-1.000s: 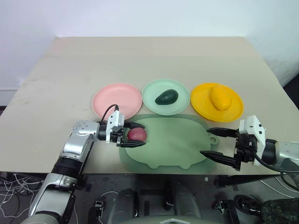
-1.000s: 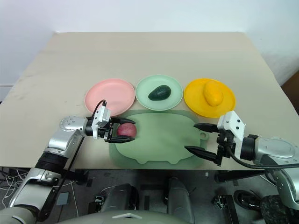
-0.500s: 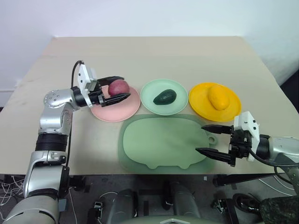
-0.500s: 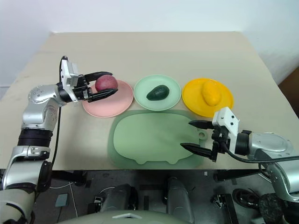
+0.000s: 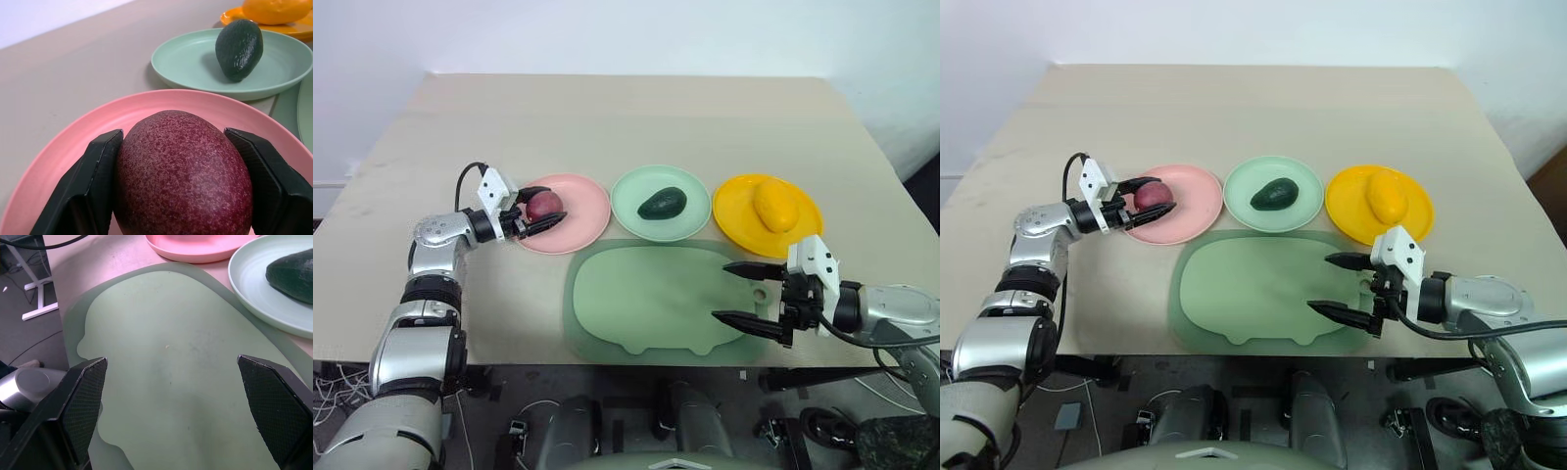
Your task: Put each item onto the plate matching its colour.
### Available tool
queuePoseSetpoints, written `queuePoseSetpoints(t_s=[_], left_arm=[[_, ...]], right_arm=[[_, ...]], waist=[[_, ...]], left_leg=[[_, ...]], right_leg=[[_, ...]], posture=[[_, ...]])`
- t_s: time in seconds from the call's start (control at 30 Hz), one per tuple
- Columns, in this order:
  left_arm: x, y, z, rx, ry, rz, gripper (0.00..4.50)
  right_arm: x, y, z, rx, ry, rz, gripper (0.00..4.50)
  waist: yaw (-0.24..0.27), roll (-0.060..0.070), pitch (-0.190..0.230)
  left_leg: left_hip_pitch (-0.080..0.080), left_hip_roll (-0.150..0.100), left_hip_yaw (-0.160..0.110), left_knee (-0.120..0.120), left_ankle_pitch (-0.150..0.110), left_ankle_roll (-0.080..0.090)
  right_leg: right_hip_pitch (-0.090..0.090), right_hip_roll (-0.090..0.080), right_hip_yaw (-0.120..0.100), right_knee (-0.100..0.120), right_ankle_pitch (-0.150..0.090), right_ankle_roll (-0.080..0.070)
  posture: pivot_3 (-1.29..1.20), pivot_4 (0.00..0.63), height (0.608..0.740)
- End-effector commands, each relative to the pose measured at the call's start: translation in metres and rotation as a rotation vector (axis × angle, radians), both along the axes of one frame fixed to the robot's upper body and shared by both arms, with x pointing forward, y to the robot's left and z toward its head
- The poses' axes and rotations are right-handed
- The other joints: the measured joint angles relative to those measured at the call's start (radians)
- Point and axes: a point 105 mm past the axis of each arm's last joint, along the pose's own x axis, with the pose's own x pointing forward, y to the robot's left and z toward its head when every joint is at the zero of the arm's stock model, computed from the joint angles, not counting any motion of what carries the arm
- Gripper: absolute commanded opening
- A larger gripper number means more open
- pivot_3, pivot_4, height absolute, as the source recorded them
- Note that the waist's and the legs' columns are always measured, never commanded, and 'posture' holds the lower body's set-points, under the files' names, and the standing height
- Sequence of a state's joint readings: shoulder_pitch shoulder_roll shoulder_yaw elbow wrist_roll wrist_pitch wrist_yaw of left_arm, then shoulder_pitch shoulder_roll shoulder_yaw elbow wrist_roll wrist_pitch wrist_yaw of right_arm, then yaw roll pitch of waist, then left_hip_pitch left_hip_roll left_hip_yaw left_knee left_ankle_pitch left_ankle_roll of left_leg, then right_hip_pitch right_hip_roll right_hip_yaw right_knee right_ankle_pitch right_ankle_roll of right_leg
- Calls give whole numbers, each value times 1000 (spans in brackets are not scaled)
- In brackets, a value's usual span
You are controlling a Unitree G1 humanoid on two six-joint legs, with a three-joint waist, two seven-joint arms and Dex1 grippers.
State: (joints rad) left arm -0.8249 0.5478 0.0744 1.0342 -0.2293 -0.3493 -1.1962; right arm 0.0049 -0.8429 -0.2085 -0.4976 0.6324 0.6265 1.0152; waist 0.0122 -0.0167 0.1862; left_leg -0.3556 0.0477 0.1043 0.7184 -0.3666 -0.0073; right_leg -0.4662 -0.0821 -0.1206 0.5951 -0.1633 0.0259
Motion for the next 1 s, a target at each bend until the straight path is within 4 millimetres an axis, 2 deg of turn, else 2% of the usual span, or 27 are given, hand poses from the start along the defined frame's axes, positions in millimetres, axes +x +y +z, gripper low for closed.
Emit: queuePoseSetpoints(t_s=[0.03,0.23,0.37,0.5,0.63,0.7,0.83,1.0], left_arm=[[1,8,16,-7,-70,18,4457],[0,12,16,-6,-89,35,4457],[-5,20,40,-87,-128,15,4457],[-25,34,77,-137,-236,-7,4457],[-59,49,91,-129,-251,-6,4457],[-76,65,81,-93,-199,33,4457],[-102,89,43,-24,-70,74,4457],[-120,99,6,4,13,102,4457]], right_arm=[[1,0,7,-9,-51,-1,4500],[5,-12,7,-31,-67,-47,4500],[5,-35,8,-57,-85,-113,4500],[3,-53,6,-58,-71,-173,4500],[11,-71,7,-55,-94,-243,4500],[14,-82,11,-43,-112,-281,4500],[14,-100,11,-31,-134,-331,4500],[5,-119,7,-42,-170,-380,4500]], waist=[[1,0,0],[2,0,0],[1,0,0],[-3,0,0],[-6,0,0],[-7,0,0],[-2,1,0],[16,0,0]], left_leg=[[0,0,0,0,0,0],[0,0,0,0,0,0],[0,0,0,0,0,0],[0,0,0,0,0,0],[2,1,0,-1,0,0],[2,1,0,-1,0,0],[2,2,0,-2,0,0],[1,1,0,-1,0,0]], right_leg=[[0,0,0,0,0,0],[0,0,0,0,0,0],[0,0,0,0,0,0],[0,0,0,0,0,0],[0,0,2,1,0,0],[0,0,2,1,0,0],[-1,0,2,1,0,0],[0,-1,1,0,-1,0]], posture=[[0,150,733],[0,150,733],[0,150,733],[0,150,733],[0,150,733],[0,150,733],[0,150,733],[0,150,733]])
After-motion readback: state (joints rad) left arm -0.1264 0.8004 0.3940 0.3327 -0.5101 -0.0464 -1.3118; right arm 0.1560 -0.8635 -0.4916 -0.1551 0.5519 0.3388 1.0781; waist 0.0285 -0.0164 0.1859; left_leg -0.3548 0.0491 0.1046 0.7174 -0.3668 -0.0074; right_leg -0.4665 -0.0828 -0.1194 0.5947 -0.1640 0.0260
